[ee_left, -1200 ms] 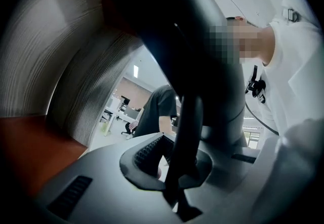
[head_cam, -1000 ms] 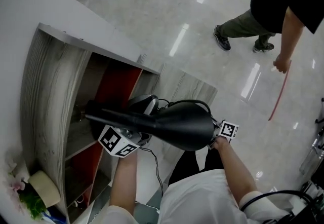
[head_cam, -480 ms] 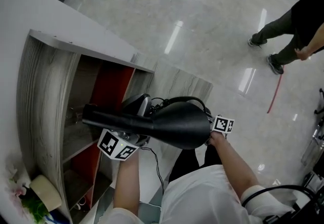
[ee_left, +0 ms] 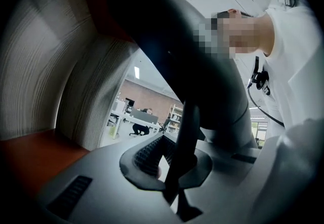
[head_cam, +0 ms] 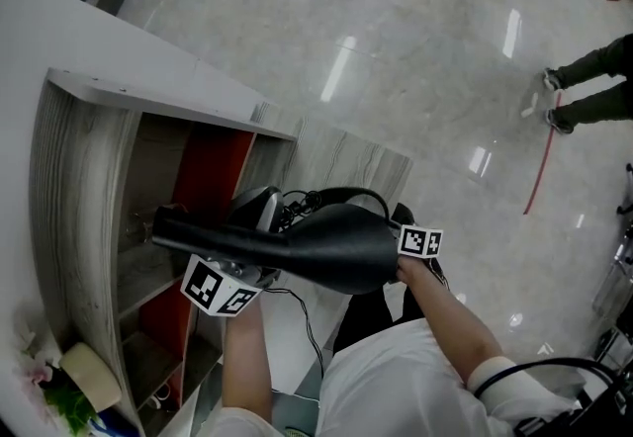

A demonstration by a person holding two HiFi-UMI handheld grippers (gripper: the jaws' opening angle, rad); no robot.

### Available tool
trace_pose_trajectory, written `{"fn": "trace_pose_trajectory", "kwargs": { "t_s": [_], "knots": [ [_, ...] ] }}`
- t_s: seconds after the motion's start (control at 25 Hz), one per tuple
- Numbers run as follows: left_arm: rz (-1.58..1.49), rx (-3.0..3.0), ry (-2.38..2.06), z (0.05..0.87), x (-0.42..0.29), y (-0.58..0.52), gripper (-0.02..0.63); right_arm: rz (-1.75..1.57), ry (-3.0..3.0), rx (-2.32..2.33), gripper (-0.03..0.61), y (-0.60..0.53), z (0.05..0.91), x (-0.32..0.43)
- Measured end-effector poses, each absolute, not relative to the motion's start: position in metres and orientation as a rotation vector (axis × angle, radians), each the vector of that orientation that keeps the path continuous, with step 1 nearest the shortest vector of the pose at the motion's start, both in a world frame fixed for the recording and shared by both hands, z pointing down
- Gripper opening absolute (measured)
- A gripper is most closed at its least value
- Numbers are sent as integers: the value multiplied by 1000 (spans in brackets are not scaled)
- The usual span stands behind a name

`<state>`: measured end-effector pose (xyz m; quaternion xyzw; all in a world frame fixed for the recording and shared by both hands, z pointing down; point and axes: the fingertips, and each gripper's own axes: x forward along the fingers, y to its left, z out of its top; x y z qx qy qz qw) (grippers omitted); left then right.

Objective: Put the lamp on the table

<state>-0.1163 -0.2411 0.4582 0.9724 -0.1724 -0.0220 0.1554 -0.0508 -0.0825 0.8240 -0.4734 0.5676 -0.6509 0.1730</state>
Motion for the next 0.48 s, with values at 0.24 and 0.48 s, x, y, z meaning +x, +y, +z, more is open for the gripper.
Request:
{"fn": "trace_pose_trajectory", "kwargs": {
  "t_s": [0.24, 0.48],
  "knots": [
    [-58, 2777, -507, 460, -116, -239, 9, -1934, 1591, -1429, 69, -77, 837, -53],
    [-77, 2759, -538, 459, -121, -244, 9, -1887, 1651, -1360, 127, -84, 823, -54]
  ]
}}
